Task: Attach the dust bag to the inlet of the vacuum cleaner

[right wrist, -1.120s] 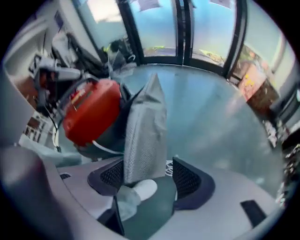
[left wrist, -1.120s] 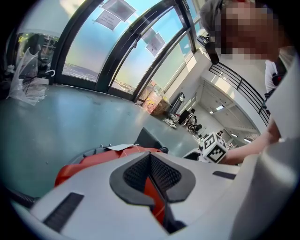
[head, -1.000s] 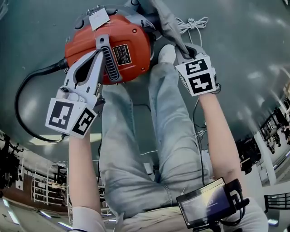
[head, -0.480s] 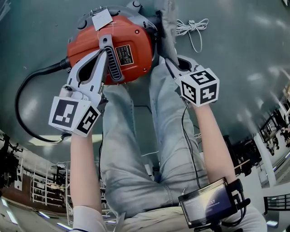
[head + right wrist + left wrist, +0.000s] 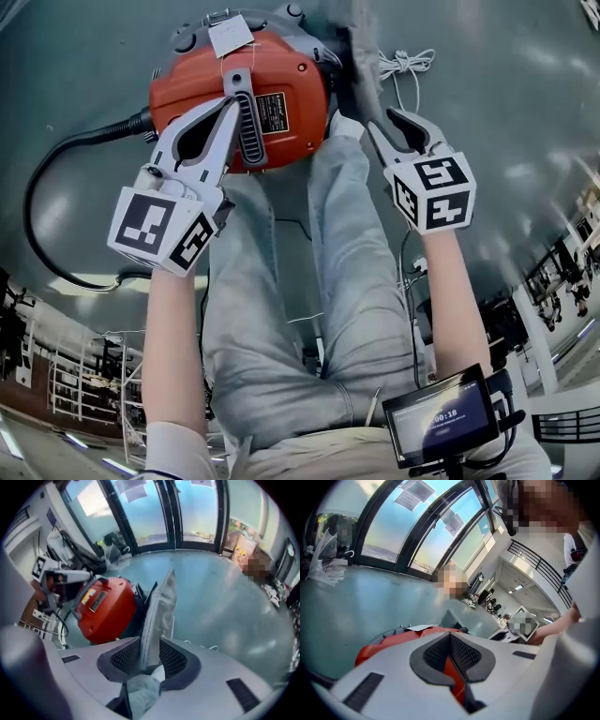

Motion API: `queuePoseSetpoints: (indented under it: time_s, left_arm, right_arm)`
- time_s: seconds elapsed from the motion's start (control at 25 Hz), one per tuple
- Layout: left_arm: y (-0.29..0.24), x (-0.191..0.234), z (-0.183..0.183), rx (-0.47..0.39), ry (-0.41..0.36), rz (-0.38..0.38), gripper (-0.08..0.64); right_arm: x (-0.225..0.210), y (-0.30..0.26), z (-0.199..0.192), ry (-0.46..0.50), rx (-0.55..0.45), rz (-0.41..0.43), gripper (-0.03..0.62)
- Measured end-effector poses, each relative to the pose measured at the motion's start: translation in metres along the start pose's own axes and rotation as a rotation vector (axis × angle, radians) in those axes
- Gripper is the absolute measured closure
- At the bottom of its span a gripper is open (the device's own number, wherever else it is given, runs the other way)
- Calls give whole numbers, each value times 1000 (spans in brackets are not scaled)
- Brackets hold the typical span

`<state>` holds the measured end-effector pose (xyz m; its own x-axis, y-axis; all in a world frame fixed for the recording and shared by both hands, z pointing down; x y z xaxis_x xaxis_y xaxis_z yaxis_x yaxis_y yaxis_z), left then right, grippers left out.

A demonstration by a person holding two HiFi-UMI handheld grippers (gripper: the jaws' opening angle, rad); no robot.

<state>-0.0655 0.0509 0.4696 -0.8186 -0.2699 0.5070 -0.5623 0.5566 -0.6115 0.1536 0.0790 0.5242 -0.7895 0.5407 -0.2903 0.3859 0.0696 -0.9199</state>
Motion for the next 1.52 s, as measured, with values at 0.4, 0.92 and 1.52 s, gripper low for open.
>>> queuePoseSetpoints:
  time_s: [0.4, 0.92, 1.52]
  left_arm:
    - [-7, 4, -7, 15, -1, -10, 552]
    - [31, -40, -3, 98, 8, -185, 552]
    - [140, -191, 114, -16, -206, -460, 554]
  right_arm:
    - [8, -43, -25, -20, 51, 19, 568]
    - [20, 37, -21, -345, -144, 43, 568]
    - [105, 259, 107, -156, -723, 203, 583]
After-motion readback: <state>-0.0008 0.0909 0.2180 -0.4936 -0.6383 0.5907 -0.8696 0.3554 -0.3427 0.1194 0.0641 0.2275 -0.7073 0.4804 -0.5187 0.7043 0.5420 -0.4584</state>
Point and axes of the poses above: the fingertips, and each gripper's own axes: y backward along the fingers, x to its left, z out of its top, the point moved 1 cm from there along y, backward along the fingers, and after that the axes turned 4 degrees about z, right-handed, at the moved point
